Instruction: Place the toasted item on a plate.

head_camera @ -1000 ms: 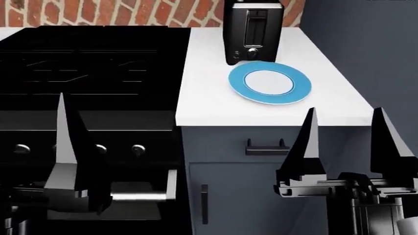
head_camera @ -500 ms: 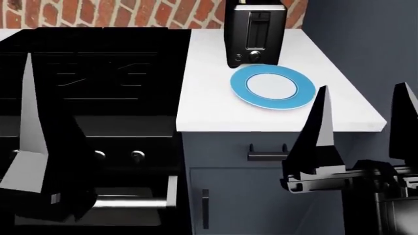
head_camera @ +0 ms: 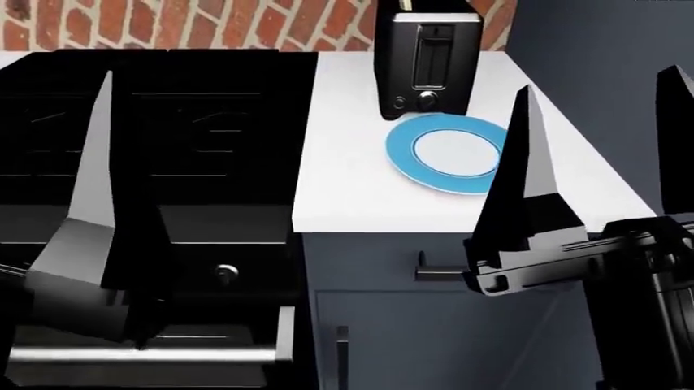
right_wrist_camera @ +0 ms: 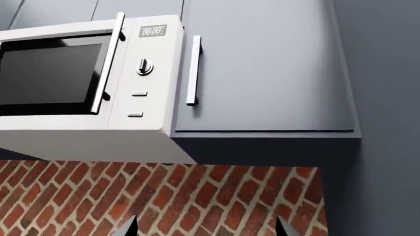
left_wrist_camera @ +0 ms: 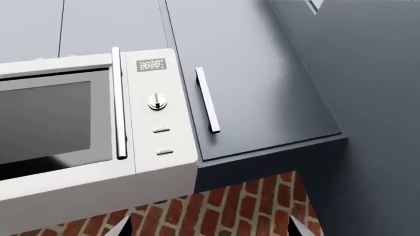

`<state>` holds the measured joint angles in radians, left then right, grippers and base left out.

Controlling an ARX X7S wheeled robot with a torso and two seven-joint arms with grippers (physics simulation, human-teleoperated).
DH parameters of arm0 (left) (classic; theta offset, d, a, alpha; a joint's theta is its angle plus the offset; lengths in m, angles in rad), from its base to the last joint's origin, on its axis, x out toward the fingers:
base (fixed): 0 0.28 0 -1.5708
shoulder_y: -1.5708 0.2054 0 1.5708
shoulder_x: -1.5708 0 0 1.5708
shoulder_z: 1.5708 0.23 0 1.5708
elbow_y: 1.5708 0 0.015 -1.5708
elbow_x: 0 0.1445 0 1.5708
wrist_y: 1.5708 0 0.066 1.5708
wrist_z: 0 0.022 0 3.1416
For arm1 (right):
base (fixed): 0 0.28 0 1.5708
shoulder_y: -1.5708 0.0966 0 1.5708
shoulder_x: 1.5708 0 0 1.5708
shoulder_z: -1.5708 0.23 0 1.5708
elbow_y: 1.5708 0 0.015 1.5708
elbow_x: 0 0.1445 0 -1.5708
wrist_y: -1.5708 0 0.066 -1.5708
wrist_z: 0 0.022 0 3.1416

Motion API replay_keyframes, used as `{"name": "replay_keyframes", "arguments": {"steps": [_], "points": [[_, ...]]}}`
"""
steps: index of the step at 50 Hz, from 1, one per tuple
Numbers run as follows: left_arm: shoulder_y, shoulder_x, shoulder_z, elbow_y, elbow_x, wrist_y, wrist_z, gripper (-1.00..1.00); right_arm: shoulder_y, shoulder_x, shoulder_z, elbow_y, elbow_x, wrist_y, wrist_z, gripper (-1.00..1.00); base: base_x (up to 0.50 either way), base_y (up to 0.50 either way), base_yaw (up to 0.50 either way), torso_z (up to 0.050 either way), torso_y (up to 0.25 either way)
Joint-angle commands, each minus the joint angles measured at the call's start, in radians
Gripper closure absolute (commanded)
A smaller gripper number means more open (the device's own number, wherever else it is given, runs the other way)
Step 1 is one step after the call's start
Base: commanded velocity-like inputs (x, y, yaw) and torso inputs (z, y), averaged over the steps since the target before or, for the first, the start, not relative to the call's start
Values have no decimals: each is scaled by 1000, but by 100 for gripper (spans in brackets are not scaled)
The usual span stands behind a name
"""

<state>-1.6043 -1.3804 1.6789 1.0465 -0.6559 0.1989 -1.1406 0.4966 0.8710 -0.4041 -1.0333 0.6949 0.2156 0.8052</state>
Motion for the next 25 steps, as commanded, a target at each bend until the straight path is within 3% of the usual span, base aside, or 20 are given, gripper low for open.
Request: {"name": "replay_keyframes", "arguments": {"steps": [1,5,16,25], "points": [[-368,-11,430,0,4,54,-97,-100,67,95,-88,0,51,-32,99,-100,121,35,0,0,0],[-417,-5,491,0,15,67,-116,-100,72,98,-99,-1,43,-33,103,-100,120,105,0,0,0],[-531,4,643,-1,46,97,-157,-100,83,101,-122,9,30,-45,111,-100,124,380,0,0,0],[-521,50,685,-4,80,99,-206,-100,66,118,-110,31,30,-79,116,-100,131,399,0,0,0]]}}
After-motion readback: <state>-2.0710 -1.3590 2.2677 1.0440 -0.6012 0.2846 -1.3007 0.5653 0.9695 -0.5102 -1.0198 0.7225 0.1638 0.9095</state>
